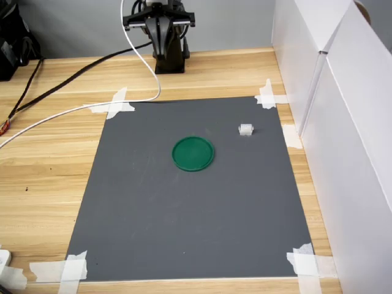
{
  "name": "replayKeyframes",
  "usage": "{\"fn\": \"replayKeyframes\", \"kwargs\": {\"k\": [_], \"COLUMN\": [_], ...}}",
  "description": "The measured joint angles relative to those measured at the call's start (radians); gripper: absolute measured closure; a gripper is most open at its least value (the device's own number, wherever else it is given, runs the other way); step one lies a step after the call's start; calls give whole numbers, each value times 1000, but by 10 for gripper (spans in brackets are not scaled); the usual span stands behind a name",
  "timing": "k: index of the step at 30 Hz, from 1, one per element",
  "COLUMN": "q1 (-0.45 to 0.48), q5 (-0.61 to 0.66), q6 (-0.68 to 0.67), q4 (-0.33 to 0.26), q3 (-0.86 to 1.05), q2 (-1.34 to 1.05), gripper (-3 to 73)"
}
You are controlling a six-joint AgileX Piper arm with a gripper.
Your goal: Grasp a white terminal and put it in the green lid.
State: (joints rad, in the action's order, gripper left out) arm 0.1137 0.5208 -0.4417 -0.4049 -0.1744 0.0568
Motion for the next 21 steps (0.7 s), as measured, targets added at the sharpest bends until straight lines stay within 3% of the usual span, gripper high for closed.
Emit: {"fn": "replayKeyframes", "kwargs": {"k": [5, 10, 14, 21], "q1": [0, 0, 0, 0], "q5": [23, 131, 217, 260], "q6": [0, -14, -53, -177], "q4": [-1, -35, -78, -118], "q3": [-85, -196, -290, -419], "q2": [93, 196, 280, 389], "gripper": [710, 710, 710, 710]}}
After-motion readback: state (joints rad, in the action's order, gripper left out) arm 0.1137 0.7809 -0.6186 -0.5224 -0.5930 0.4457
